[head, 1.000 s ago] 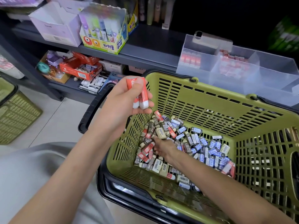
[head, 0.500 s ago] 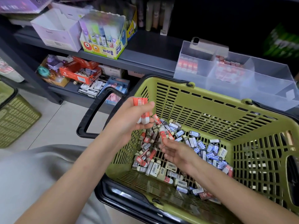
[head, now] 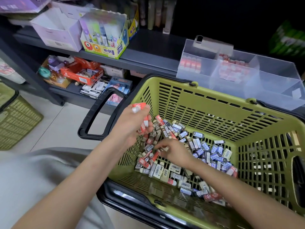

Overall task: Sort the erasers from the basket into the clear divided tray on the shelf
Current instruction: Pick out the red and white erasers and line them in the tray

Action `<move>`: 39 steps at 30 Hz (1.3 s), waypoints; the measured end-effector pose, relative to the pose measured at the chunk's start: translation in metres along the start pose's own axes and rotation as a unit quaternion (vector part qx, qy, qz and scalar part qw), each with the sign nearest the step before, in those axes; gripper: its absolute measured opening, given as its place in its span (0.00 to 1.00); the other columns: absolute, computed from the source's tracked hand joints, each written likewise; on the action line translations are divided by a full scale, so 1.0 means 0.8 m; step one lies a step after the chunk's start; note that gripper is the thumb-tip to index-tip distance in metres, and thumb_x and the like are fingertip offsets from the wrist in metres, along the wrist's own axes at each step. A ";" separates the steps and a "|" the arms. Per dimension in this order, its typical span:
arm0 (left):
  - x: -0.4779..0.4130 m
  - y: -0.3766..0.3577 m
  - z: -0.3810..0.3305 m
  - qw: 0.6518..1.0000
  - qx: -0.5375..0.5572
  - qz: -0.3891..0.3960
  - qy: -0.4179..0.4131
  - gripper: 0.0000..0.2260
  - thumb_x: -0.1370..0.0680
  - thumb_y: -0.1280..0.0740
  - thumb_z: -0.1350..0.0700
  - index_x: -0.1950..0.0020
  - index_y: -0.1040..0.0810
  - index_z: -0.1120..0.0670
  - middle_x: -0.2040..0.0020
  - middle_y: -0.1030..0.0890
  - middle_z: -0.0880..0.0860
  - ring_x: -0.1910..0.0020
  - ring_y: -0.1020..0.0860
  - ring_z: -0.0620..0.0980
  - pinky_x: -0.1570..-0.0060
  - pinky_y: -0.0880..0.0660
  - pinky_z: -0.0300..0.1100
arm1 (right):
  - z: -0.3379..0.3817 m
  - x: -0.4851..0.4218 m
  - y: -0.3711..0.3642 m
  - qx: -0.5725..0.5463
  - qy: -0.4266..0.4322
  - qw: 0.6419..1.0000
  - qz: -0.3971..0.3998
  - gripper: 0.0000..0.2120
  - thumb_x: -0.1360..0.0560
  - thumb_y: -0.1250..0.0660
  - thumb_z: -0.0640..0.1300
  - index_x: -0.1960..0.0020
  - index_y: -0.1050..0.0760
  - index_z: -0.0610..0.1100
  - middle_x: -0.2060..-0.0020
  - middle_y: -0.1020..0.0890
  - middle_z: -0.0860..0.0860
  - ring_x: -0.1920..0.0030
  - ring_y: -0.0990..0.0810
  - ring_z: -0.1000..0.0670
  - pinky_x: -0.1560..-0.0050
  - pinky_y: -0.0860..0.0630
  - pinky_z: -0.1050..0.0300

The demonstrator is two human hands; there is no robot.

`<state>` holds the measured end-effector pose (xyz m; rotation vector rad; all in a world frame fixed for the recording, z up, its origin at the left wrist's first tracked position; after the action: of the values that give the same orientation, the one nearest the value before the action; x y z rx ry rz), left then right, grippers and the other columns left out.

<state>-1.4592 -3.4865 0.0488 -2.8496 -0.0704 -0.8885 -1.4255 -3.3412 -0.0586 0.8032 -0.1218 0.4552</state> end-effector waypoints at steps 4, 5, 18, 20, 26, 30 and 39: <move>0.003 -0.007 0.001 0.998 -0.029 0.049 -0.009 0.06 0.25 0.29 0.56 0.54 0.26 0.54 0.68 0.25 0.51 0.74 0.27 0.44 0.82 0.38 0.33 | -0.025 -0.030 -0.050 0.278 0.104 0.953 0.052 0.15 0.26 0.33 0.42 0.40 0.23 0.53 0.42 0.23 0.56 0.46 0.31 0.51 0.44 0.29 0.56; 0.002 -0.006 0.000 0.998 -0.030 0.050 -0.016 0.07 0.26 0.28 0.56 0.56 0.26 0.53 0.69 0.25 0.50 0.75 0.28 0.44 0.82 0.39 0.33 | -0.026 -0.034 -0.054 0.311 0.120 0.941 0.057 0.13 0.25 0.33 0.44 0.41 0.23 0.53 0.44 0.23 0.56 0.47 0.32 0.51 0.44 0.29 0.54; 0.008 -0.013 0.006 0.980 -0.162 0.094 -0.060 0.23 0.42 0.22 0.46 0.56 0.27 0.54 0.72 0.21 0.46 0.73 0.23 0.40 0.76 0.28 0.33 | 0.103 0.017 0.047 -0.473 0.068 0.878 -0.014 0.08 0.35 0.28 0.46 0.57 0.19 0.44 0.66 0.17 0.52 0.67 0.22 0.56 0.63 0.24 0.64; 0.004 -0.009 0.006 0.989 -0.118 0.075 -0.045 0.18 0.36 0.22 0.52 0.55 0.27 0.54 0.68 0.19 0.49 0.70 0.22 0.45 0.74 0.26 0.37 | 0.106 0.013 0.049 -0.520 0.070 0.851 -0.011 0.10 0.34 0.29 0.43 0.54 0.20 0.42 0.65 0.17 0.50 0.66 0.21 0.53 0.62 0.22 0.62; 0.004 0.006 -0.013 0.991 -0.088 -0.032 -0.098 0.09 0.28 0.28 0.55 0.54 0.27 0.51 0.67 0.24 0.49 0.71 0.26 0.45 0.69 0.31 0.38 | 0.025 0.005 -0.021 -0.172 -0.091 0.981 0.022 0.13 0.29 0.29 0.53 0.52 0.24 0.44 0.60 0.19 0.52 0.59 0.21 0.53 0.57 0.24 0.60; 0.018 0.014 -0.033 0.993 -0.047 -0.007 -0.111 0.07 0.28 0.28 0.53 0.55 0.25 0.51 0.71 0.22 0.47 0.74 0.24 0.45 0.69 0.30 0.39 | -0.010 -0.005 -0.084 0.210 -0.068 0.974 0.059 0.29 0.36 0.32 0.68 0.47 0.29 0.46 0.52 0.23 0.50 0.48 0.27 0.49 0.54 0.29 0.56; 0.028 0.021 -0.042 0.994 -0.022 0.016 -0.107 0.08 0.26 0.29 0.52 0.54 0.27 0.51 0.69 0.22 0.48 0.71 0.23 0.45 0.65 0.31 0.41 | -0.026 -0.004 -0.098 0.171 -0.122 0.976 -0.051 0.27 0.32 0.29 0.51 0.37 0.33 0.45 0.53 0.22 0.50 0.49 0.25 0.49 0.62 0.29 0.61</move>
<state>-1.4580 -3.5087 0.0866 -2.9666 -0.0297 -0.5812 -1.3952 -3.3746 -0.1263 1.1987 -0.2337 0.2800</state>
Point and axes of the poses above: each hand's wrist, its own x-axis away from the middle knuckle, its own y-axis out of the back of the hand, z = x × y, the point moved 5 cm from there along -x, towards the middle knuckle
